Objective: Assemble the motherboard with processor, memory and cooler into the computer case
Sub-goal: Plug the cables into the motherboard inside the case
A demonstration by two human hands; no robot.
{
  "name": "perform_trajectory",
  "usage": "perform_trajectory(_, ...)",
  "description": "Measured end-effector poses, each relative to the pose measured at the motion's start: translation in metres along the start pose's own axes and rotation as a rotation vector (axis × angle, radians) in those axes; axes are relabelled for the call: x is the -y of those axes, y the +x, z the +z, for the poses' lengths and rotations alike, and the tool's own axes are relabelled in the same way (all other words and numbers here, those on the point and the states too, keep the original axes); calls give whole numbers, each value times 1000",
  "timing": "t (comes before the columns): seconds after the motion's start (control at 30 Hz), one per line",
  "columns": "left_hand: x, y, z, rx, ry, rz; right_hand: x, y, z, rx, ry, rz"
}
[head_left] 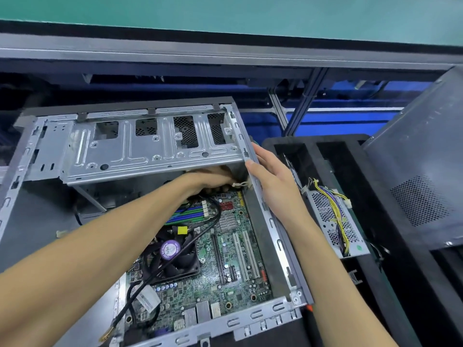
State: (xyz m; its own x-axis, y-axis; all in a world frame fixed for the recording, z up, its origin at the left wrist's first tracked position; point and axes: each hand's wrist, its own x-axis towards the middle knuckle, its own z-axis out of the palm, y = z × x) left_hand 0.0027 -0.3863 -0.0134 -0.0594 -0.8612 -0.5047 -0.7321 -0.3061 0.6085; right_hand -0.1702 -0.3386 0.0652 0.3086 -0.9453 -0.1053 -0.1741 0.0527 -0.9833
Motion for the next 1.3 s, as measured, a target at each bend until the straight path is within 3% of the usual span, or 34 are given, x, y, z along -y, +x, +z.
perform_trajectory(0.37,-1,7,10,-90,-24,15,2,-1,2,-55,-15,23)
perform_trajectory(0.57,-7,4,10,-227,-27,14,6,-3,2,-40,-52,17)
perform_trajectory(0.73,-6,-15,5,-69,135,118,12,-7,3,-29,-94,7)
perform_trajectory(0.87,0,-39,1,-161,280,261,15,-7,2,-17,-98,15)
perform_trajectory(1.07,21,-68,-4,-187,316,379,16,-7,5,-36,-143,27)
perform_trajectory(1.3,7,-43,8,-281,273,217,29,15,11,-108,-473,109)
